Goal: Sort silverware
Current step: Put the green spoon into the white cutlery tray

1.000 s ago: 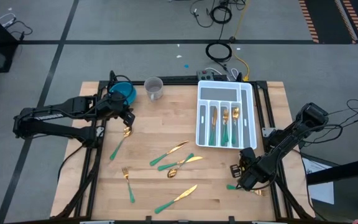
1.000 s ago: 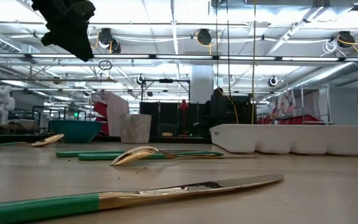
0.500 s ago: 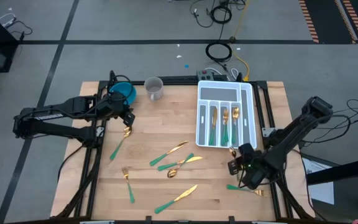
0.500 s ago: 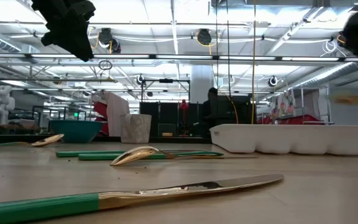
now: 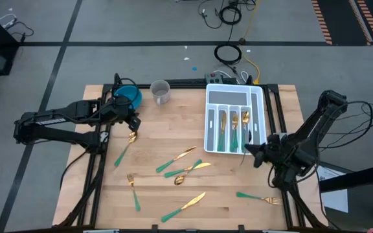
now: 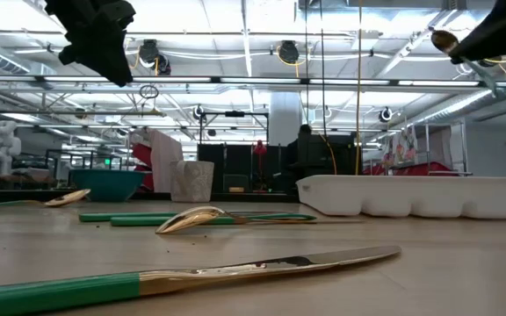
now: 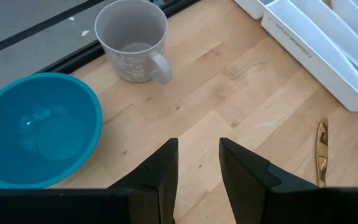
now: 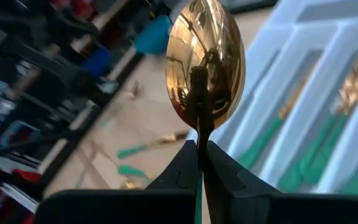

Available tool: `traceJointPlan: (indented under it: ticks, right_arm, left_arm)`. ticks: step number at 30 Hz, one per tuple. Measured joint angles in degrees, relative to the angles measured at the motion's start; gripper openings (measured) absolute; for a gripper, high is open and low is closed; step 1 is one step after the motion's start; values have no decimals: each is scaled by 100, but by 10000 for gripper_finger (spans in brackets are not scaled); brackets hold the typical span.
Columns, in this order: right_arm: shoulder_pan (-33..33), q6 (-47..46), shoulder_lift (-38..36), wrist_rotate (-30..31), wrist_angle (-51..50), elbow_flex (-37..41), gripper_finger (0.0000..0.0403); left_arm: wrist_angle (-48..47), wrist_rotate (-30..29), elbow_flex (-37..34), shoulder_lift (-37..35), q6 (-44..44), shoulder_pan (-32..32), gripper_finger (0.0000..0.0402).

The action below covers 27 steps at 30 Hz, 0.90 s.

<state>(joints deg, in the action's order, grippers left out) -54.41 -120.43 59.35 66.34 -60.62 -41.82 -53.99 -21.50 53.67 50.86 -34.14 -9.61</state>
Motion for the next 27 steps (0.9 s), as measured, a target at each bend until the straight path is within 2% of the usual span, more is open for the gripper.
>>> traceJointPlan:
  ticks: [5,11,15,20,27]
  right_arm:
    - [-418,-41,-901,508,114,597,0]
    - [-1101,-45,-2327,1288,156,1414,0]
    - [-1265,-43,-3244,1281,9,1835,0]
    - [-1323,-214,-4278,1370,-664,2171,0]
    - [-1316,-329,-5324,1459,-1774,2227,0]
  left_arm:
    - [428,186,0,0,44,-2,123]
    - [1076,495,0,-1,189,-2,123]
    - [1282,532,0,-1,187,0,123]
    - [1313,608,0,-1,148,-1,123]
    - [1315,640,0,1,141,-2,123]
